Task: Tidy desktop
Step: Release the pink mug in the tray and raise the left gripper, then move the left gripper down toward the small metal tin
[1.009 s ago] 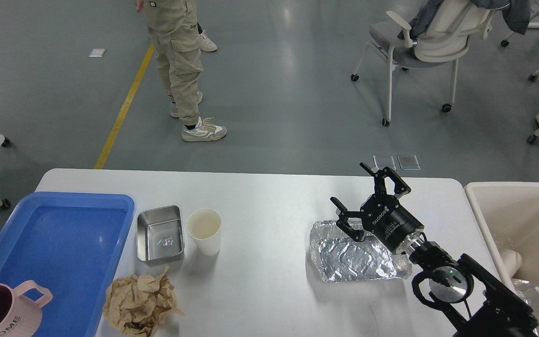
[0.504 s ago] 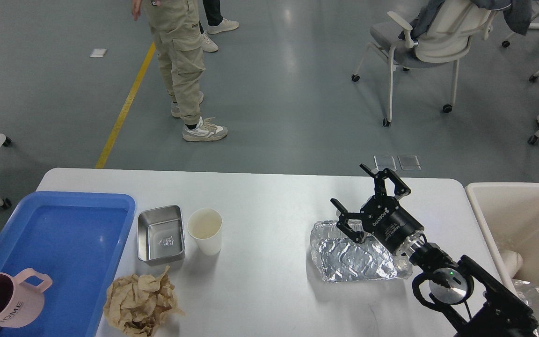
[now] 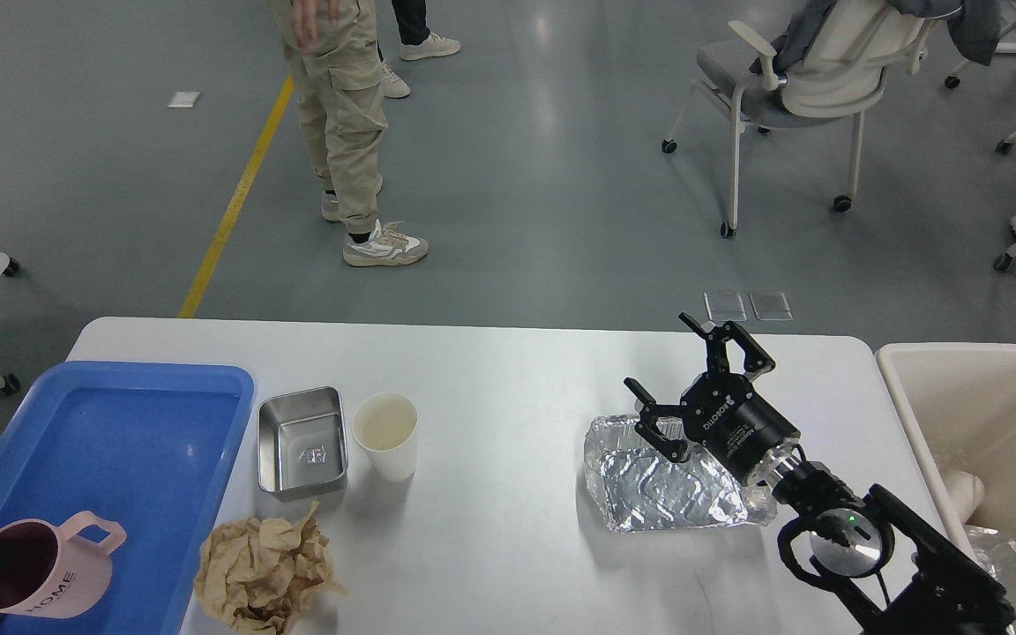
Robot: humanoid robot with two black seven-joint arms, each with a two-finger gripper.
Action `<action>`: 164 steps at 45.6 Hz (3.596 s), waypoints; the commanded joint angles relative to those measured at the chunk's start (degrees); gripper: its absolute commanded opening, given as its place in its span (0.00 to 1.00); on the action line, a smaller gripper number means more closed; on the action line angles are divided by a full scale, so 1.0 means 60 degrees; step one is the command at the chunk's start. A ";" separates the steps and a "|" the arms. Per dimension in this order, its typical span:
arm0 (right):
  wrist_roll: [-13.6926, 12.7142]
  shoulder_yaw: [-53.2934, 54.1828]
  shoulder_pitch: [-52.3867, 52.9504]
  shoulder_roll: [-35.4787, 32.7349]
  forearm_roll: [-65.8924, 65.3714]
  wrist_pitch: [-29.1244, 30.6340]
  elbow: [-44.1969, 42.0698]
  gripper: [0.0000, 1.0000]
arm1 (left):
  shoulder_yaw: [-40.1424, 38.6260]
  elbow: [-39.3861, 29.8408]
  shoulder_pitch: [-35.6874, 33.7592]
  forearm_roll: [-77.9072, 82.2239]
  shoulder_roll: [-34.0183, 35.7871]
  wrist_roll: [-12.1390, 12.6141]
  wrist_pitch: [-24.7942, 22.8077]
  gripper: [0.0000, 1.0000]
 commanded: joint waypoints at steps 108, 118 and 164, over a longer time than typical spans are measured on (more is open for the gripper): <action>0.0001 -0.0380 -0.0162 0.0066 -0.0118 -0.0162 -0.0061 1.00 | -0.2105 -0.4617 0.1624 -1.4398 0.0694 0.3007 0.6644 0.97; -0.0014 -0.0410 -0.0148 0.0051 -0.0118 -0.0176 -0.0076 1.00 | -0.2076 -0.4925 0.2386 -1.5058 0.1471 0.2845 0.6747 0.97; 0.0001 -0.0556 -0.0133 0.0183 -0.0132 -0.0366 -0.0002 1.00 | -0.1958 -0.2685 0.2738 -1.5015 0.2220 0.1995 0.6278 0.97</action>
